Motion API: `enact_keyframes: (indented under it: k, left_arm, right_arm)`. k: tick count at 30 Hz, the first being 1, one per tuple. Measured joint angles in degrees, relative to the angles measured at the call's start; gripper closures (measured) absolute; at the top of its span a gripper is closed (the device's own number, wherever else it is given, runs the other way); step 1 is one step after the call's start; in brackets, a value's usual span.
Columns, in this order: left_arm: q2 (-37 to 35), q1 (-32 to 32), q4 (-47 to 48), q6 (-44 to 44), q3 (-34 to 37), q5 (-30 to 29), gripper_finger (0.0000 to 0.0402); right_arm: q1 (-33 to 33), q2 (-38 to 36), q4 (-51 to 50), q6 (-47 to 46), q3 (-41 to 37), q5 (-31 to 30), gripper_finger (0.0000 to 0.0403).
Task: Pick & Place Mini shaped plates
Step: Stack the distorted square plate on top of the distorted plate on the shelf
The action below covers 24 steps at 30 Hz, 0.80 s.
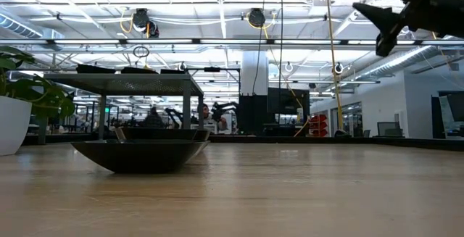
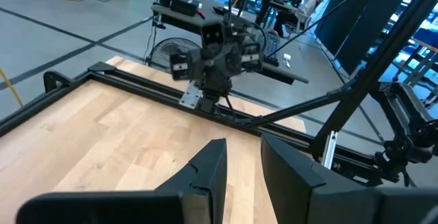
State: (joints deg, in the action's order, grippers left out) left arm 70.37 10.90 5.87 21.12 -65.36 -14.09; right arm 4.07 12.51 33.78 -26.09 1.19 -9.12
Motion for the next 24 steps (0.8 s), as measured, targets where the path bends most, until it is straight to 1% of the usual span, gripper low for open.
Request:
enact_keyframes:
  k: [5, 8, 11, 13, 16, 18, 19, 24]
  left_arm:
    - [0.00, 0.00, 0.00, -0.34, 0.00, 0.00, 0.0309]
    - [0.00, 0.00, -0.09, -2.44, 0.00, -0.01, 0.0309]
    - [0.01, 0.08, -0.04, -2.58, 0.00, 0.31, 0.0309]
    - [0.44, 0.38, -0.08, -2.82, 0.00, 2.91, 0.0309]
    - [0.80, 1.49, 1.04, -4.27, 0.00, 9.70, 0.0309]
    - [1.37, 2.48, 1.42, -4.39, -0.04, 13.08, 0.0309]
    - [1.69, 2.99, 2.25, -4.39, -0.13, 13.98, 0.0309]
    - [4.35, 7.03, 9.66, -2.87, 0.00, 14.08, 0.0309]
  right_arm:
    - [0.01, 0.20, -0.23, 1.41, -0.07, -0.26, 0.0259]
    - [0.01, 0.34, -0.80, 3.25, -0.07, -0.07, 0.0259]
    - [0.01, 0.29, -0.65, 3.04, -0.09, -0.07, 0.0259]
    - [0.01, 0.31, -0.81, 3.04, -0.11, -0.07, 0.0259]
    - [0.01, 0.29, -0.76, 3.02, -0.13, -0.07, 0.0259]
    - [0.01, 0.29, -0.79, 3.02, -0.13, -0.07, 0.0259]
    - [0.01, 0.29, -0.77, 3.02, -0.13, -0.07, 0.0259]
    - [0.01, 0.29, -0.79, 3.02, -0.16, -0.03, 0.0259]
